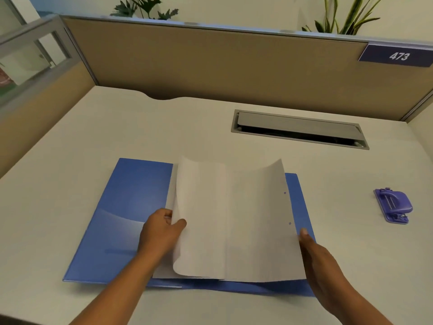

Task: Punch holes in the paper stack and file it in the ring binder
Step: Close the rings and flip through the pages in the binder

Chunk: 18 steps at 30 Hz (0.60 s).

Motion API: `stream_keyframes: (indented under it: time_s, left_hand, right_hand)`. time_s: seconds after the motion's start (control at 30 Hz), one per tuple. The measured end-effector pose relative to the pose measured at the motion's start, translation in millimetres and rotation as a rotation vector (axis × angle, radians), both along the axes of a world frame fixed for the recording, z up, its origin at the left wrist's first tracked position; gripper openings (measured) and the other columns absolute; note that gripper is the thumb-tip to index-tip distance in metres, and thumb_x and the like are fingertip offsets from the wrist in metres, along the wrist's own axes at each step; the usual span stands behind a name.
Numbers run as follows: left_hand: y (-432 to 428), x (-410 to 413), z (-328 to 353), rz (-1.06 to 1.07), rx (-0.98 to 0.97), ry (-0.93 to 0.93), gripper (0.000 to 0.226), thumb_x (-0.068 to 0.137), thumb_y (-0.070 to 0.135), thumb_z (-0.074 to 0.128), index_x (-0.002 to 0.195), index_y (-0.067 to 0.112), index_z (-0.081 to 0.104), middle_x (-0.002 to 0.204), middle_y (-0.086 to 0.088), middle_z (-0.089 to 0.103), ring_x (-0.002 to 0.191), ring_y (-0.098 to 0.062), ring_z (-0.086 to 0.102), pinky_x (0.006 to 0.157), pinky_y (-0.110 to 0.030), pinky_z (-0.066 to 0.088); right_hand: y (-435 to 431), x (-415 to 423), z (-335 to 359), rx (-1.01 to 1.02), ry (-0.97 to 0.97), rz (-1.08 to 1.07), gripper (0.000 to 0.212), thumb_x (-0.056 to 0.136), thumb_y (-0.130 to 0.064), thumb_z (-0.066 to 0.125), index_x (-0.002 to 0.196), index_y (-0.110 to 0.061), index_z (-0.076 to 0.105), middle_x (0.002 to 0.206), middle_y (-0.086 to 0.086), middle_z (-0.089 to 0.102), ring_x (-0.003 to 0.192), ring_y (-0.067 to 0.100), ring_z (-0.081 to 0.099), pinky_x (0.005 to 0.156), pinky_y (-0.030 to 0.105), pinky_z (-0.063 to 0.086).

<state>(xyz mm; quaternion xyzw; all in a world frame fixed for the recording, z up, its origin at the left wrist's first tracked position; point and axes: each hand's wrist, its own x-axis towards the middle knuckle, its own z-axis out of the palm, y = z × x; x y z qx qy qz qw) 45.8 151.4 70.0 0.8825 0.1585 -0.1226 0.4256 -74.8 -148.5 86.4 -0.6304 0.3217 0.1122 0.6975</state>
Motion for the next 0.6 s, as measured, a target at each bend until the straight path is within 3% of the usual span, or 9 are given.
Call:
stream_keyframes:
  time_s: [0.1,0.17,0.3,0.4,0.47,0.6]
  left_hand:
    - [0,-7,-10,-0.005,0.042,-0.007,0.019,0.081,0.026,0.069,0.094,0.018,0.057,0.079,0.005,0.062,0.072,-0.016,0.06,0.061,-0.028,0.046]
    - [-2,-8,-14,0.024,0.056,-0.021,0.022,0.081,0.026,0.069,0.096,0.018,0.055,0.074,0.003,0.058,0.068,-0.016,0.057,0.059,-0.028,0.045]
    - [0,-11,-17,0.061,0.057,-0.031,0.027,0.081,0.03,0.069,0.1,0.017,0.057,0.084,-0.001,0.06,0.071,-0.016,0.057,0.06,-0.027,0.046]
    - [3,-11,-16,0.038,0.155,-0.06,0.026,0.08,0.041,0.065,0.094,0.02,0.06,0.099,0.001,0.059,0.078,-0.019,0.059,0.063,-0.028,0.046]
    - [7,-10,-14,0.063,0.196,-0.073,0.034,0.081,0.046,0.062,0.106,0.022,0.062,0.113,0.003,0.055,0.09,-0.02,0.06,0.071,-0.029,0.046]
    - [16,-9,-12,0.092,0.195,-0.116,0.045,0.085,0.049,0.06,0.12,0.02,0.06,0.126,-0.001,0.053,0.106,-0.022,0.057,0.08,-0.033,0.047]
  right_hand:
    - [1,-7,-9,-0.024,-0.034,0.066,0.074,0.09,-0.068,0.021,0.114,-0.019,0.07,0.11,-0.002,0.076,0.106,0.014,0.068,0.084,0.025,0.044]
    - [2,-7,-16,-0.1,-0.144,0.183,0.083,0.085,-0.08,0.018,0.121,-0.025,0.068,0.121,-0.008,0.071,0.118,0.011,0.062,0.098,0.028,0.041]
    - [16,5,-17,-0.275,-0.276,0.457,0.075,0.082,-0.075,0.026,0.14,-0.033,0.049,0.141,-0.023,0.053,0.135,-0.002,0.043,0.117,0.032,0.029]
    - [32,15,-15,-0.397,-0.345,0.597,0.072,0.082,-0.081,0.029,0.142,-0.043,0.037,0.146,-0.037,0.038,0.138,-0.009,0.033,0.116,0.018,0.023]
    - [43,21,-13,-0.451,-0.368,0.679,0.075,0.079,-0.084,0.029,0.144,-0.046,0.029,0.149,-0.039,0.03,0.139,-0.012,0.028,0.11,0.005,0.019]
    - [65,31,-11,-0.465,-0.369,0.758,0.086,0.076,-0.087,0.028,0.149,-0.043,0.021,0.154,-0.029,0.026,0.141,-0.012,0.024,0.107,0.0,0.015]
